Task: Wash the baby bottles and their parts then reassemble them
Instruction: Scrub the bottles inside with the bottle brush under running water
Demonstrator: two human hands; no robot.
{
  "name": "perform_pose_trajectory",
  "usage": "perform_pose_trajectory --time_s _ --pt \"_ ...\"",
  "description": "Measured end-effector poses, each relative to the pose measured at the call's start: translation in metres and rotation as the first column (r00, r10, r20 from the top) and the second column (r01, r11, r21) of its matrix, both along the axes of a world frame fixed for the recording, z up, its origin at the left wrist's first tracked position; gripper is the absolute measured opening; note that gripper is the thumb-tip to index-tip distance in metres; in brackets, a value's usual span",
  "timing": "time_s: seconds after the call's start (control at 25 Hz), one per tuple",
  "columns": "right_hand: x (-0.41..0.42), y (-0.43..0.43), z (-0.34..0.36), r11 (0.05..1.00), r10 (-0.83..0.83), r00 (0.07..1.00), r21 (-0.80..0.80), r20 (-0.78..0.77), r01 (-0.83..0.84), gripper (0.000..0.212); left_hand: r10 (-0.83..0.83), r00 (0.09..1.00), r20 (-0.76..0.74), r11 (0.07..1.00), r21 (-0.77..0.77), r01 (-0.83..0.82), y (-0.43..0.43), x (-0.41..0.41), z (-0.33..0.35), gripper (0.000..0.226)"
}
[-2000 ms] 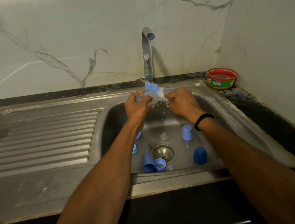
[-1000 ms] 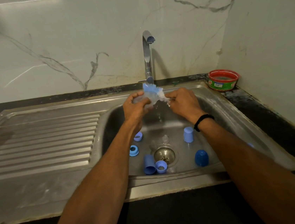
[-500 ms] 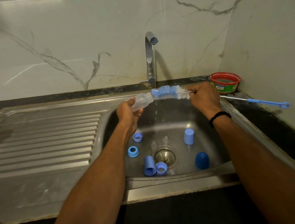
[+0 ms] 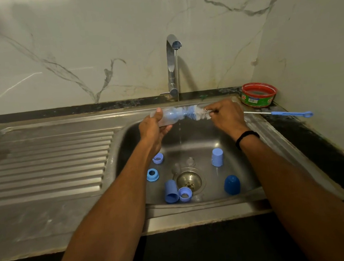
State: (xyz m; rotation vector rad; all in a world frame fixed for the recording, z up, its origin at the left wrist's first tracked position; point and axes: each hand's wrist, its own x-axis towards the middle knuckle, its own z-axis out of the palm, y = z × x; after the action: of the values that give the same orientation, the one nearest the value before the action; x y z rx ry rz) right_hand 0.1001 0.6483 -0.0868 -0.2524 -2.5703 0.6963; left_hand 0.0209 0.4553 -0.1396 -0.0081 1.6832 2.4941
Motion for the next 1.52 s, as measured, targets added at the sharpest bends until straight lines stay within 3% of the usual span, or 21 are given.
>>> perform_pose_trajectory --time_s 0.08,0.28,0.44,0.8,0.96,1.16,1.32,1.52 --pt "0.0 -0.005 -0.002 0.998 0.07 0.997 -0.002 0.044 -0.07 0.029 -0.024 1.0 0.006 0.999 -0.039 0.025 0.002 0.004 -0.002 0.044" --pt "-0.002 0.002 0.007 0.999 0.029 0.999 -0.026 0.043 -0.028 0.028 -0.015 1.0 -0.011 1.0 0.022 0.015 -0.005 0.001 0.006 0.046" --pt "-0.002 -0.002 0.004 0.999 0.033 0.998 -0.007 0.057 -0.033 0.029 -0.064 0.997 -0.036 0.997 -0.052 0.063 0.003 0.008 0.002 0.051" --pt "0.0 -0.009 0.005 0.997 0.067 0.997 -0.043 0.025 -0.066 0.028 -0.053 0.998 -0.018 0.997 -0.048 0.052 0.004 0.007 0.007 0.051" --pt "0.002 0.003 0.011 0.996 0.076 0.996 -0.054 0.043 -0.073 0.029 0.054 0.997 0.05 0.997 0.057 -0.057 -0.017 -0.005 0.007 0.054" --pt "0.005 0.01 0.016 0.999 -0.02 0.997 -0.023 0.075 0.022 0.035 0.154 0.981 0.117 0.988 -0.006 -0.154 -0.012 -0.002 0.005 0.062" --pt "0.006 0.018 0.022 0.998 -0.022 0.993 -0.063 0.114 0.03 0.036 0.148 0.983 0.111 0.988 -0.063 -0.142 -0.007 -0.001 0.009 0.055" --pt "0.02 0.038 0.031 0.995 -0.099 0.989 -0.019 0.109 0.102 0.034 0.251 0.962 0.111 0.966 -0.085 -0.242 -0.02 -0.001 0.015 0.032"
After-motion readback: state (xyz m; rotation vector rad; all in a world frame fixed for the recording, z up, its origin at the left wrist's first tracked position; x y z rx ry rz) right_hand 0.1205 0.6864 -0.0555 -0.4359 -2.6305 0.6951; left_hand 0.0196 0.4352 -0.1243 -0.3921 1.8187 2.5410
